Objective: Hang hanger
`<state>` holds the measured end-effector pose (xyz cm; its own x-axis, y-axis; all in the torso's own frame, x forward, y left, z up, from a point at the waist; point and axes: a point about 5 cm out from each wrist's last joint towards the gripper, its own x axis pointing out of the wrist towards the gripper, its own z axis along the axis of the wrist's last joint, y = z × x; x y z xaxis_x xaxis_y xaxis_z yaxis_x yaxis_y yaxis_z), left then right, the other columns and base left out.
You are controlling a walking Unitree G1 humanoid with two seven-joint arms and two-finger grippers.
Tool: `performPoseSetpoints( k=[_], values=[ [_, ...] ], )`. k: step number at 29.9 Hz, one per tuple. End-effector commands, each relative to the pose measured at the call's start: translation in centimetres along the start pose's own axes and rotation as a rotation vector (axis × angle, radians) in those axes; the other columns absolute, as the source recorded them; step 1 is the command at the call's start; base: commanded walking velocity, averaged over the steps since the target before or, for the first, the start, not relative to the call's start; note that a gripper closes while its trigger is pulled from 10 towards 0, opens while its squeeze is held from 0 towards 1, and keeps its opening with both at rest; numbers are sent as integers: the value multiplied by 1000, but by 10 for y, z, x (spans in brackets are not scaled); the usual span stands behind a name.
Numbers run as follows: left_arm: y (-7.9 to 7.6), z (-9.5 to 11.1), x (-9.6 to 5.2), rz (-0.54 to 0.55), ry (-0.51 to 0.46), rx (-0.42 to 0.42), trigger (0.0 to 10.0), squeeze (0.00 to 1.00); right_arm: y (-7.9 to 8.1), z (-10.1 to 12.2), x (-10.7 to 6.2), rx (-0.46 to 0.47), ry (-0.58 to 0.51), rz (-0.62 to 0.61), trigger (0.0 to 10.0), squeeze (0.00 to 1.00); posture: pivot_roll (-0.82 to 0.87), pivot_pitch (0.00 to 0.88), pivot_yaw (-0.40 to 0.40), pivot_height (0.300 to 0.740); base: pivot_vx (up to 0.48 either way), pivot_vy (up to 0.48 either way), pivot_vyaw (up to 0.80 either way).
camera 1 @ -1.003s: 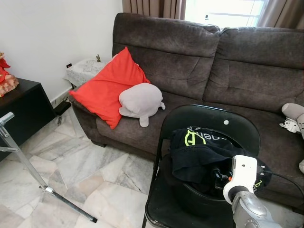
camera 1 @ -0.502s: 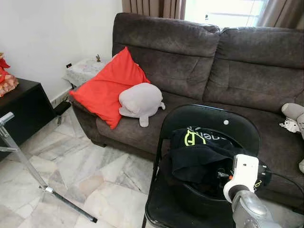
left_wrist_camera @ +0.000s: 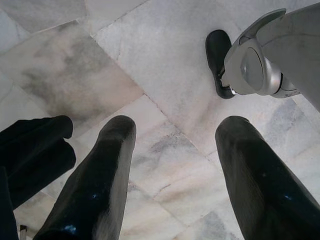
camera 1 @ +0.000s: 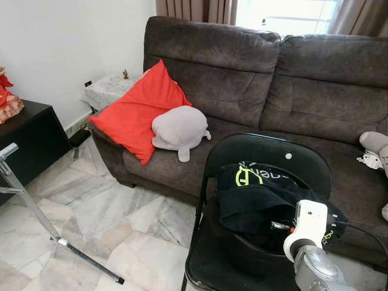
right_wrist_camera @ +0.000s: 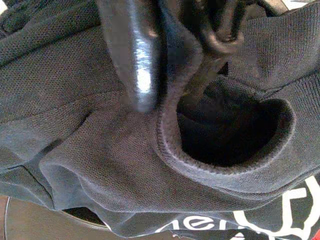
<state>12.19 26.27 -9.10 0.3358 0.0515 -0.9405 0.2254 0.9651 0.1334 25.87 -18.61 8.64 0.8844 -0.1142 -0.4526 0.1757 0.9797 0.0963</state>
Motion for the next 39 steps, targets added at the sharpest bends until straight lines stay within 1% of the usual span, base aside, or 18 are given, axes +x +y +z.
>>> performPoseSetpoints(
  k=[1,5,6,7,8,10,12,14,16,17,20,21,22,23,34,35,37,39],
  values=[
    [6,-3,-2,9,21,18,10000,0,4,-2,1,-6,16,7,0,0,19,0,48,740,0,0,0],
    [5,-4,-2,6,24,21,10000,0,4,0,0,0,-5,-9,0,0,20,0,48,740,0,0,0],
    [5,-4,-2,6,25,22,10000,0,3,3,0,-7,-33,-22,0,0,20,0,48,740,0,0,0],
    [5,-4,-2,7,25,25,10000,0,0,9,0,-41,-83,-45,0,0,19,0,48,740,0,0,0],
    [5,-4,-2,7,25,25,10000,0,0,11,0,-57,-99,-49,0,0,20,0,48,740,0,0,0],
    [5,-4,-2,8,25,25,10000,0,0,14,-1,-63,-122,-48,0,0,21,0,47,740,0,0,0],
    [5,-4,-2,11,24,25,10000,0,1,18,-2,-39,-146,-52,0,0,22,0,47,740,0,0,0],
    [5,-4,-2,14,23,25,10000,0,0,29,-3,-99,-210,-84,0,0,21,0,46,740,0,0,0],
    [5,-4,-2,15,23,24,10000,0,0,32,-3,-115,-228,-90,0,0,21,0,46,740,0,0,0],
    [5,-4,-2,15,22,24,10000,0,1,41,-4,-120,-281,-106,0,0,21,0,47,740,0,0,0],
    [6,-4,-2,17,20,21,10000,0,4,59,-7,-138,-371,-126,0,0,19,0,48,740,0,0,0],
    [6,-3,-2,18,20,20,10000,0,7,66,-8,-141,-406,-124,7608,0,18,0,48,740,0,0,0],
    [6,-3,-2,18,20,20,10000,0,7,66,-8,-141,-406,-124,7608,0,18,0,48,740,0,0,0],
    [6,-3,-2,18,19,19,10000,0,11,72,-7,-151,-431,-118,10000,0,18,0,49,740,0,0,0],
    [7,-1,-2,24,15,17,10000,0,24,86,1,-190,-473,-123,10000,0,23,0,53,740,0,0,0],
    [7,-1,-2,26,14,17,10000,0,27,90,1,-212,-494,-118,10000,0,23,0,53,740,0,0,0],
    [7,-1,-2,28,13,17,10000,0,28,93,0,-220,-516,-121,10000,0,23,0,53,740,0,0,222],
    [7,-1,-2,28,12,16,10000,0,30,96,0,-272,-542,-134,10000,0,26,0,50,740,0,0,797]
  ],
)
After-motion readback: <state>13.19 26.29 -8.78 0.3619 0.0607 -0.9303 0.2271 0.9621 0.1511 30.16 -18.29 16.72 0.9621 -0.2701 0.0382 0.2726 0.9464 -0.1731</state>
